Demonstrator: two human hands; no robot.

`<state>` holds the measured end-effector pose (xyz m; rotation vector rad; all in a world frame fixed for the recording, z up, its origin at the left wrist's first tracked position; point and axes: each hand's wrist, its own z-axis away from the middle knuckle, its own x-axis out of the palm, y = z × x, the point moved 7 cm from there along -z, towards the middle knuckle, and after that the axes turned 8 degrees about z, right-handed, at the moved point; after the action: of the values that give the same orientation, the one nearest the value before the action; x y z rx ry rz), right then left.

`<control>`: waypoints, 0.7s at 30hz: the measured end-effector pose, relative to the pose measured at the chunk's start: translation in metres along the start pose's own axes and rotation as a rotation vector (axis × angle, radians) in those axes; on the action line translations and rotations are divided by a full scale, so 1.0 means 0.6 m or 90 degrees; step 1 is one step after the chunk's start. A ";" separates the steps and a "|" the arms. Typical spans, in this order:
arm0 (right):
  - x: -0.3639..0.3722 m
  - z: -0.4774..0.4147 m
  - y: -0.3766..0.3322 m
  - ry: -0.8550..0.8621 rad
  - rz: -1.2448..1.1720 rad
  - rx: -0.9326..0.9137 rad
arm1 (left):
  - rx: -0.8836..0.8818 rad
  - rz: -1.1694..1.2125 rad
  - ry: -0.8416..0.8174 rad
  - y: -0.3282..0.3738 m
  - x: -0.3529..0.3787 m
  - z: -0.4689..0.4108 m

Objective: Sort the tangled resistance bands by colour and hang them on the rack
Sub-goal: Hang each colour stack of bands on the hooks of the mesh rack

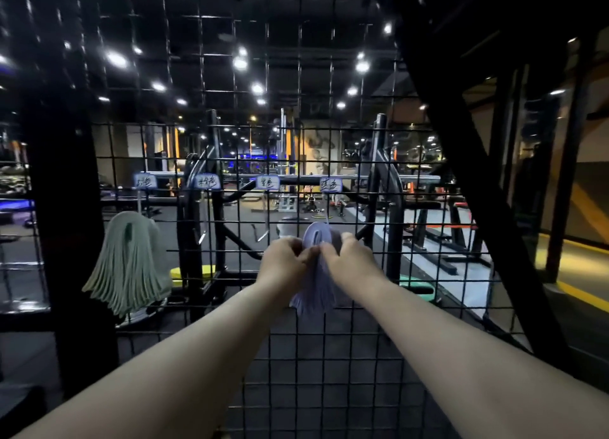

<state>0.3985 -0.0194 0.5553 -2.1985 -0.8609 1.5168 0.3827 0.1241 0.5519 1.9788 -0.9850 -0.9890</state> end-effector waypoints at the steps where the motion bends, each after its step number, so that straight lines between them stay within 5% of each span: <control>1: 0.000 0.000 -0.001 0.000 0.003 -0.001 | -0.001 0.001 -0.001 -0.001 -0.001 0.000; 14: -0.014 -0.005 -0.022 0.063 -0.003 -0.045 | -0.027 0.264 -0.037 -0.002 0.003 0.000; 21: -0.014 0.000 -0.023 0.074 -0.001 -0.082 | 0.014 0.216 -0.004 0.003 -0.002 -0.017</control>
<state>0.3924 -0.0140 0.5694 -2.3492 -0.9466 1.3525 0.3903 0.1268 0.5586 1.7485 -1.2885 -0.7975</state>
